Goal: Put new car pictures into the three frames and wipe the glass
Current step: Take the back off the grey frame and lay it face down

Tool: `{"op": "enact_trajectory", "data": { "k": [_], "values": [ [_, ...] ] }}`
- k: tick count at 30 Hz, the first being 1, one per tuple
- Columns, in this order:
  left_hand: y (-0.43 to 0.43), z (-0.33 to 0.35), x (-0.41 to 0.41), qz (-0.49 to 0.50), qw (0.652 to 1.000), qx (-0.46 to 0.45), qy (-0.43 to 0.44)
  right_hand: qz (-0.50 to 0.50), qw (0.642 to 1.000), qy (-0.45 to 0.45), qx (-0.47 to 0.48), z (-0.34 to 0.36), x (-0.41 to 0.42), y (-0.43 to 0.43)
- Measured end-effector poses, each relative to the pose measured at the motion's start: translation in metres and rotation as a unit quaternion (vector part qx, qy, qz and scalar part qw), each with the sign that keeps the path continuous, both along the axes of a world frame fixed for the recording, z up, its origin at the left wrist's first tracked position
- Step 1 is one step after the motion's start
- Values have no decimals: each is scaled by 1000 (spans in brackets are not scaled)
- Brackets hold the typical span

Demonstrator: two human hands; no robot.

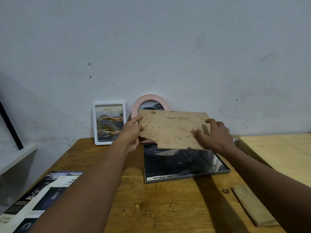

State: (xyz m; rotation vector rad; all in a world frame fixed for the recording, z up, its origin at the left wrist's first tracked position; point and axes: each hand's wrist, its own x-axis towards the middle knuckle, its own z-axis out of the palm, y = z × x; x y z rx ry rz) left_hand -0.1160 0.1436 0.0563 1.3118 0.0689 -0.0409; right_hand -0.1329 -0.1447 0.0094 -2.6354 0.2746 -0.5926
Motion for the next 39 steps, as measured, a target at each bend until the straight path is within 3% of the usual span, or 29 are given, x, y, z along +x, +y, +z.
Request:
{"op": "enact_trajectory", "data": {
  "k": [5, 8, 11, 13, 22, 26, 30, 35, 37, 39],
  "values": [
    [17, -4, -36, -28, 999, 34, 9, 0, 995, 43, 91, 1, -21, -9],
    [27, -15, -66, -16, 976, 216, -13, -19, 997, 41, 67, -7, -50, -1],
    [42, -38, -94, -24, 905, 422, -45, -24, 998, 50, 33, -22, -87, 13],
    [51, -59, -112, -49, 859, 506, -53, -15, 998, 62, 21, -35, -114, 21],
    [75, -117, -175, -82, 717, 691, -37, -9, 988, 148, -44, -73, -192, 38],
    [68, -116, -180, -66, 621, 780, -41, -9, 981, 178, -73, -75, -193, 46],
    [57, -112, -173, -59, 572, 818, -26, 0, 978, 191, -82, -75, -179, 48],
    [52, -109, -147, -61, 551, 832, -25, -3, 974, 187, -128, -70, -151, 41],
    [49, -108, -135, -40, 583, 810, -52, -15, 981, 160, -109, -63, -134, 35],
    [41, -109, -121, -32, 649, 756, -80, -23, 987, 147, -61, -56, -115, 27]
  ]
}}
